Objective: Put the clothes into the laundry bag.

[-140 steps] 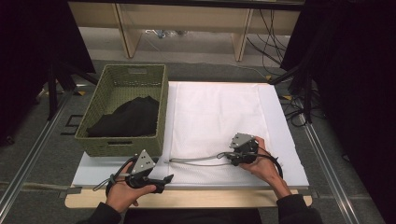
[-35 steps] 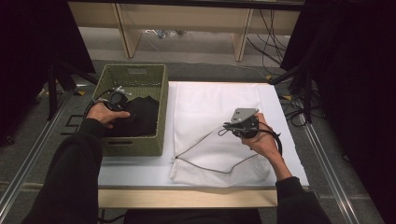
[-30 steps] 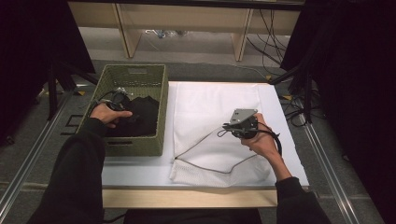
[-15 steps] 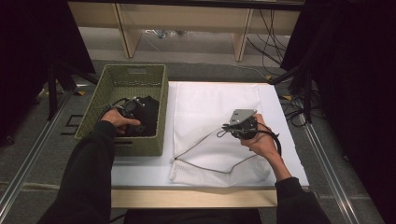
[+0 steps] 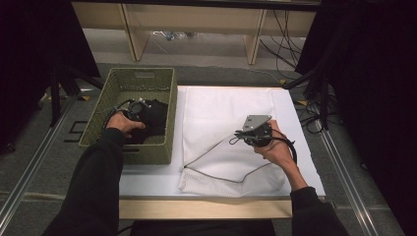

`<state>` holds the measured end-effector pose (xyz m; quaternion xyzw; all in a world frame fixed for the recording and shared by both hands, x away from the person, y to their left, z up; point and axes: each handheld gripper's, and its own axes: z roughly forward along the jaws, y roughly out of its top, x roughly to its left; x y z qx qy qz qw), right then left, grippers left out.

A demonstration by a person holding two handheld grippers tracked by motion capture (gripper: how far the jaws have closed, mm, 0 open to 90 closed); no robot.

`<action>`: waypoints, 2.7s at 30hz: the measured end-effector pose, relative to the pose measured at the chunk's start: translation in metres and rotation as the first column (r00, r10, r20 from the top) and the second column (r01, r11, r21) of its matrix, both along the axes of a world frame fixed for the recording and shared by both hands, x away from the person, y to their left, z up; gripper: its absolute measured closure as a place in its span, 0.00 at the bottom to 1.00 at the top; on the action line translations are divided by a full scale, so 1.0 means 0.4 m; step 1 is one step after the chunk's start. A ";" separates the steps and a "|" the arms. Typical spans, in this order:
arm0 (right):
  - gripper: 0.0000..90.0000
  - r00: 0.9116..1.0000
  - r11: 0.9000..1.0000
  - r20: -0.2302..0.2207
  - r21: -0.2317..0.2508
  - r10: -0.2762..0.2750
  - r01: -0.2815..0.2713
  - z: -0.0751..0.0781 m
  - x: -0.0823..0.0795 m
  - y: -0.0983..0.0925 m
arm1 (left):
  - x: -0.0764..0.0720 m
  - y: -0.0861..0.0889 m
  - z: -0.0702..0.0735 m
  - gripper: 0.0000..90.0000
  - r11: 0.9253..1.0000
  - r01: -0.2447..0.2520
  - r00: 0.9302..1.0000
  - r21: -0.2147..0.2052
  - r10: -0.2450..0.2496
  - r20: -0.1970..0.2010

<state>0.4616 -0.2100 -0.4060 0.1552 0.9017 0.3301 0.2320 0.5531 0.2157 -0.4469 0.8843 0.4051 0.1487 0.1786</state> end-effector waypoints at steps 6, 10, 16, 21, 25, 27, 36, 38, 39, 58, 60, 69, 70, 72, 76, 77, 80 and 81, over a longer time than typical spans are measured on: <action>0.99 1.000 1.000 0.004 -0.007 0.015 -0.015 -0.004 0.003 -0.003 | -0.001 0.017 -0.003 0.17 0.999 -0.026 0.999 0.025 0.025 0.036; 0.99 1.000 1.000 -0.003 -0.006 0.009 -0.009 -0.005 0.002 -0.002 | 0.013 0.041 -0.020 0.08 0.994 -0.099 0.995 -0.036 0.098 -0.034; 0.99 1.000 1.000 0.009 -0.014 -0.006 0.006 -0.006 -0.001 -0.004 | 0.015 0.027 -0.056 0.00 0.997 -0.028 0.997 0.070 0.033 -0.076; 0.99 1.000 1.000 0.005 -0.013 0.018 -0.018 -0.004 -0.002 -0.002 | 0.027 0.050 -0.051 0.00 0.996 -0.050 0.997 0.079 0.054 -0.051; 0.99 1.000 1.000 -0.006 -0.006 0.006 -0.006 -0.006 -0.001 -0.005 | 0.025 0.051 -0.047 0.07 0.997 -0.031 0.996 0.072 0.036 -0.078; 0.99 1.000 1.000 -0.008 -0.005 0.005 -0.005 -0.005 -0.002 -0.005 | 0.023 0.051 -0.042 0.16 0.997 -0.023 0.996 0.074 0.029 -0.079; 0.99 1.000 1.000 0.010 -0.006 0.020 -0.020 0.002 -0.006 -0.002 | -0.002 0.059 -0.004 0.67 1.000 -0.006 1.000 -0.015 0.006 -0.025; 0.99 1.000 1.000 0.012 -0.004 0.020 -0.020 0.003 -0.005 -0.003 | -0.002 0.072 0.003 0.73 0.999 -0.010 1.000 -0.046 0.009 -0.029; 0.99 1.000 1.000 0.012 -0.004 0.021 -0.021 0.002 -0.004 -0.003 | -0.002 0.077 0.003 0.73 0.998 -0.023 0.999 -0.066 0.022 -0.027; 0.99 1.000 1.000 0.003 0.000 0.015 -0.015 -0.001 -0.001 -0.007 | -0.036 0.117 0.197 0.76 0.947 -0.111 0.982 -0.302 0.152 0.115; 0.99 1.000 1.000 0.009 0.003 0.017 -0.017 0.000 -0.001 -0.008 | -0.041 0.118 0.226 0.76 0.947 -0.101 0.982 -0.306 0.144 0.123; 0.99 1.000 1.000 0.003 0.024 -0.005 0.005 0.000 0.004 -0.007 | -0.119 0.095 0.353 0.76 0.923 -0.052 0.982 -0.381 0.117 0.148; 0.99 1.000 1.000 0.003 0.024 -0.005 0.005 0.000 0.004 -0.007 | -0.119 0.095 0.353 0.76 0.923 -0.052 0.982 -0.381 0.117 0.148; 0.99 1.000 1.000 0.011 0.028 0.000 0.000 0.004 0.009 -0.009 | -0.144 0.077 0.388 0.76 0.915 -0.022 0.983 -0.402 0.093 0.157; 0.99 1.000 0.998 0.025 0.061 -0.004 0.002 0.023 0.014 -0.019 | -0.196 0.034 0.444 0.76 0.879 0.050 0.985 -0.475 0.035 0.168; 0.99 1.000 0.998 0.024 0.068 -0.003 0.002 0.027 0.014 -0.021 | -0.227 0.006 0.460 0.76 0.860 0.082 0.987 -0.503 -0.001 0.159; 0.99 1.000 0.995 0.019 0.095 -0.012 0.010 0.035 0.020 -0.029 | -0.273 -0.028 0.469 0.76 0.828 0.132 0.989 -0.545 -0.071 0.131; 0.99 1.000 0.995 0.022 0.097 -0.011 0.009 0.036 0.022 -0.031 | -0.288 -0.038 0.468 0.76 0.821 0.142 0.988 -0.553 -0.087 0.124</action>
